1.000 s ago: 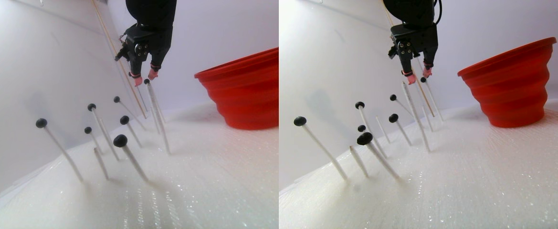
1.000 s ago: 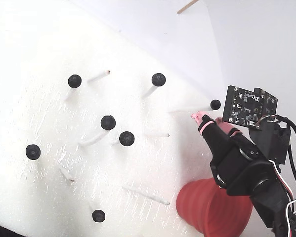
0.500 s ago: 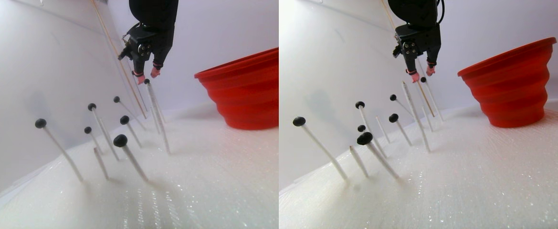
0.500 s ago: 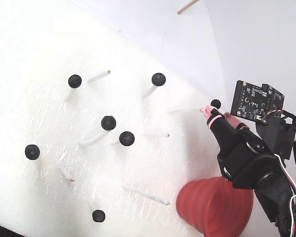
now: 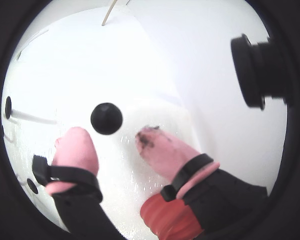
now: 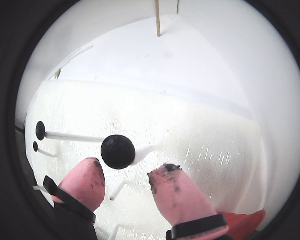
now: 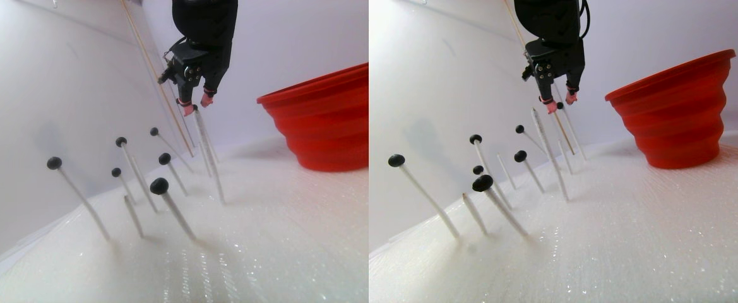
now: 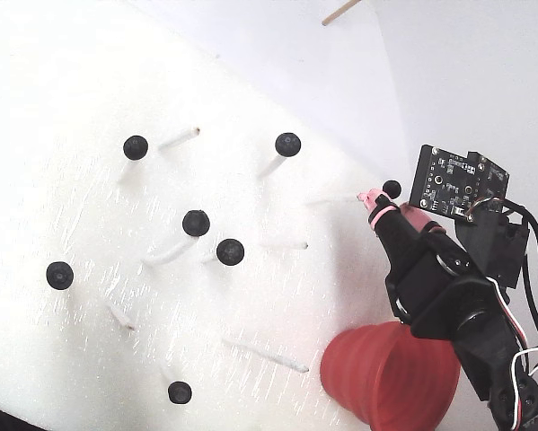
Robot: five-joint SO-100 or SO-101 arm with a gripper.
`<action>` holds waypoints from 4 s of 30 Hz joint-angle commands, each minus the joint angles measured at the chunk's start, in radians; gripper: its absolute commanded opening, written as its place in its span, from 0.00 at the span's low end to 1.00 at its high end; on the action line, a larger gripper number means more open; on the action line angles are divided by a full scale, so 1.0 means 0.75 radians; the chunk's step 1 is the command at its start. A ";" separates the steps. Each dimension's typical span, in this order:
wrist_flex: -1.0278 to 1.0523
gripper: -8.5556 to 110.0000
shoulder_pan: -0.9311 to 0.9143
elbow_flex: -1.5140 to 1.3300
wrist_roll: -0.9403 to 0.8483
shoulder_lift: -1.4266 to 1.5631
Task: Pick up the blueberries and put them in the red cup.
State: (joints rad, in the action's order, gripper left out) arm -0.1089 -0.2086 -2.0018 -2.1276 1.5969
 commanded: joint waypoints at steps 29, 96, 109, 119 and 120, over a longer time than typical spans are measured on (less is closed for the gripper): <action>-0.125 0.22 0.102 0.168 0.059 -0.047; -0.119 0.15 0.108 0.059 0.076 0.117; 0.008 0.15 0.086 0.020 0.098 0.280; 0.102 0.15 0.027 -0.035 0.108 0.385; 0.112 0.15 0.022 -0.041 0.110 0.397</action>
State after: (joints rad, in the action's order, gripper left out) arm -0.0414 -0.1856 -2.0433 -2.0571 1.7533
